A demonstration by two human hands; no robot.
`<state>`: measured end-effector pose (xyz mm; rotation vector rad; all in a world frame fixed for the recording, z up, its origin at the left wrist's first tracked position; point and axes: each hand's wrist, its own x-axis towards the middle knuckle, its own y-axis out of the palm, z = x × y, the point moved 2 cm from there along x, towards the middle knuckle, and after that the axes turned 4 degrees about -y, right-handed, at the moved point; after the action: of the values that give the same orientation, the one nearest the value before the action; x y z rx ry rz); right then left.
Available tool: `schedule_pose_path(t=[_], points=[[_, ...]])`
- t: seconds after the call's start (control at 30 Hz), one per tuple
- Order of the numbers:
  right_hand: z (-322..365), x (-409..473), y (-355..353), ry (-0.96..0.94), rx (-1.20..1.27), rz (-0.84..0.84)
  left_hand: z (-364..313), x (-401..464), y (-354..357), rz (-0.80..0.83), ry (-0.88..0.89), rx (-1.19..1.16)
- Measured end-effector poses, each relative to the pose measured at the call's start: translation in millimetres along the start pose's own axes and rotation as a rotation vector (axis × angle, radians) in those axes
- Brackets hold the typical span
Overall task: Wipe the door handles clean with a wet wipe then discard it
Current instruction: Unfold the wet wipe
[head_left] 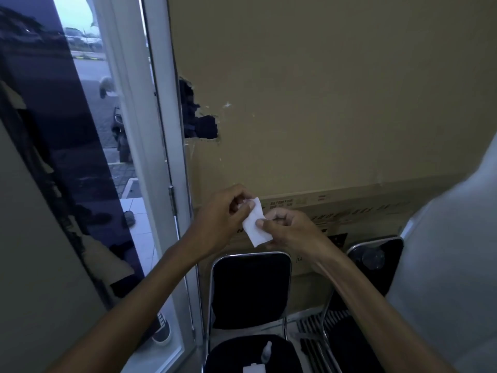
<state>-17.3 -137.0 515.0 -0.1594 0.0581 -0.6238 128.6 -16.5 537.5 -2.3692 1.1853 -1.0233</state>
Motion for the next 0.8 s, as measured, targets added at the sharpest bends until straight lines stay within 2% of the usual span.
schedule_pose_path(t=[0.23, 0.4, 0.6, 0.8], points=[[-1.5, 9.1, 35.2, 0.054, 0.062, 0.024, 8.0, -35.2, -17.2, -0.051, 0.163, 0.210], [2.1, 14.3, 68.2, 0.048, 0.231, 0.179, 11.1, -70.1, -30.0, -0.157, 0.229, 0.418], [1.4, 23.5, 121.1, 0.165, 0.396, 0.366, 26.5, -114.0, -63.9, -0.260, 0.108, 0.563], [8.4, 17.9, 180.8, 0.256, 0.459, 0.460, 29.4, -154.8, -99.4, -0.324, -0.003, 0.688]])
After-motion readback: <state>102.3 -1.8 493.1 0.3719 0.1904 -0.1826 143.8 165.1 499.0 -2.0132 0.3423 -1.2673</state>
